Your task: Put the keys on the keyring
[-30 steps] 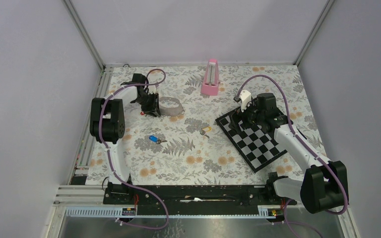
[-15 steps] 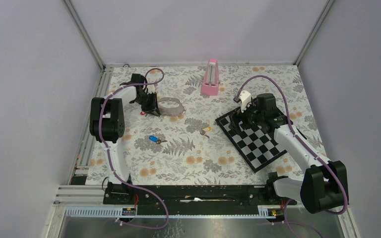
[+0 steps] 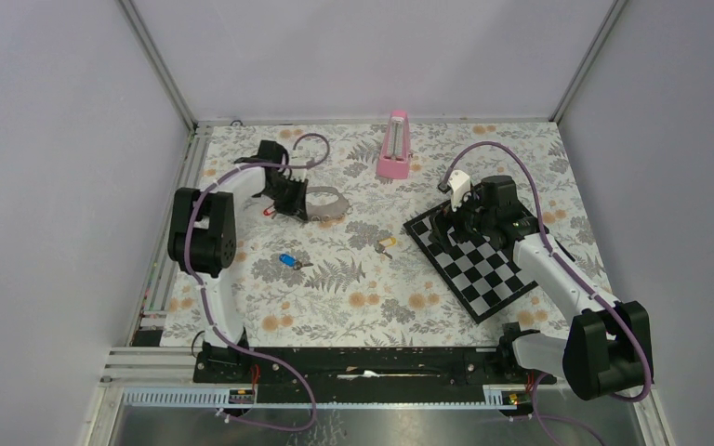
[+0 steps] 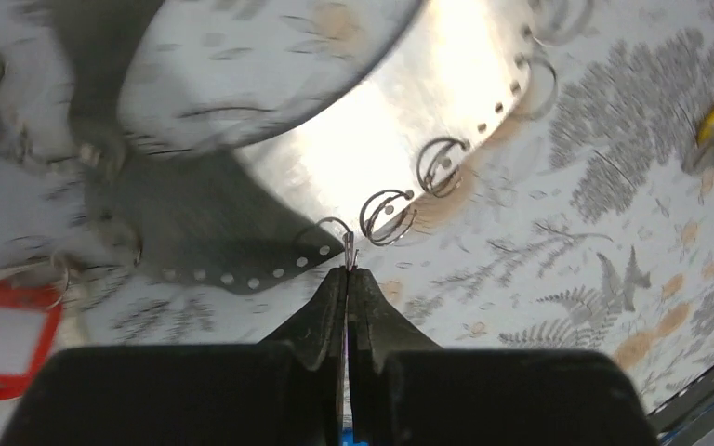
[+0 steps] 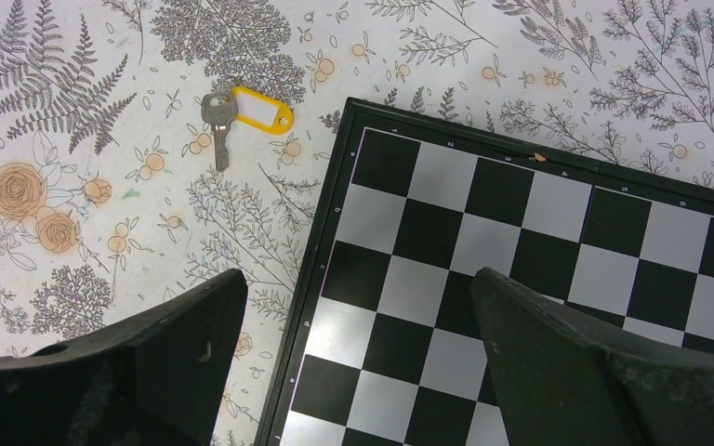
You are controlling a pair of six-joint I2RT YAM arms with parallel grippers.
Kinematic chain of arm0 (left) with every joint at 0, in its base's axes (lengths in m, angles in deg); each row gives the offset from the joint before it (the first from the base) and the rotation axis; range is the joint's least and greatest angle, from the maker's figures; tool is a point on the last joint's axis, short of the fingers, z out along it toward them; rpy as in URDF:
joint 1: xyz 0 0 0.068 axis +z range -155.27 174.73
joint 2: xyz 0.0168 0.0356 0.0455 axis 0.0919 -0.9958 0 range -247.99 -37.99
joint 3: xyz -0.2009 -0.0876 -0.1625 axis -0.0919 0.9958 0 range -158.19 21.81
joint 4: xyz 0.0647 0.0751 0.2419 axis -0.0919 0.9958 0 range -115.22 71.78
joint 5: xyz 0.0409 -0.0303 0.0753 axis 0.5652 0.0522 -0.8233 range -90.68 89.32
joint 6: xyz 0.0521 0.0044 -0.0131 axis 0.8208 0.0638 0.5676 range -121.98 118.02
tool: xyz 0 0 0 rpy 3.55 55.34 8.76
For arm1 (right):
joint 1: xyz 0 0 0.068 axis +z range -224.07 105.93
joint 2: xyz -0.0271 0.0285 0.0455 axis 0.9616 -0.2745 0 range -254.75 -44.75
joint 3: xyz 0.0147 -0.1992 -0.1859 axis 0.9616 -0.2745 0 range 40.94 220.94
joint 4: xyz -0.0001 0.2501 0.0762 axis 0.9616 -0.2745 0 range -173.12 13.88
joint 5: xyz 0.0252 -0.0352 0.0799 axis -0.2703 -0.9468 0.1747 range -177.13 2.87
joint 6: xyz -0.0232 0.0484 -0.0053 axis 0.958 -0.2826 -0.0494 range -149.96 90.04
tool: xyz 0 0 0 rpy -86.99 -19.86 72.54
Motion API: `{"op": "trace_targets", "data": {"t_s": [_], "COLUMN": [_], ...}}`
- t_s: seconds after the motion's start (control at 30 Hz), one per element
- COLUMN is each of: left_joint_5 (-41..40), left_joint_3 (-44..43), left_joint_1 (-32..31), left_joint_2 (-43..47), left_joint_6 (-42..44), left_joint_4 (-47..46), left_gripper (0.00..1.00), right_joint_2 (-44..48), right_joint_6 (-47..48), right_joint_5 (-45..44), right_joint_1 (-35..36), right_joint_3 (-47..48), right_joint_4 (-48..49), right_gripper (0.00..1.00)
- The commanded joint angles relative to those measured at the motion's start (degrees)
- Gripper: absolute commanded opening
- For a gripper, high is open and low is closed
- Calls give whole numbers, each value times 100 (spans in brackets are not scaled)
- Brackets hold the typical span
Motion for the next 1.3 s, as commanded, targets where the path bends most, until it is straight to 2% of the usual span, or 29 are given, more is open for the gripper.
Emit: {"op": "trace_targets", "data": {"t_s": [0.0, 0.23, 0.47, 0.8, 1.07, 1.27], "left_joint_5": [-242, -230, -550, -355, -185, -407], "left_joint_3": [289, 581, 696, 1039, 977, 971], "left_joint_1": [-812, -1530, -1655, -1655, -1654, -1646], "left_joint_2": [590, 742, 739, 1175, 1086, 1050], "left_joint_6": [988, 1476, 1506, 1588, 1421, 1075], "left_joint_4": [93, 21, -100, -347, -507, -443], "left_gripper": [0, 0, 1, 30, 31, 32], "right_joint_2": [80, 129, 165, 180, 169, 177], "right_joint_6": [69, 66, 99, 181, 222, 252], "right_joint_5": [97, 117, 118, 90, 85, 88], "right_joint_1": [-5, -7, -7, -7, -7, -6], "right_joint_3": [-18, -46, -81, -133, -161, -186], "right_joint_4": [98, 126, 137, 154, 158, 182], "right_gripper": [99, 99, 99, 99, 99, 99]}}
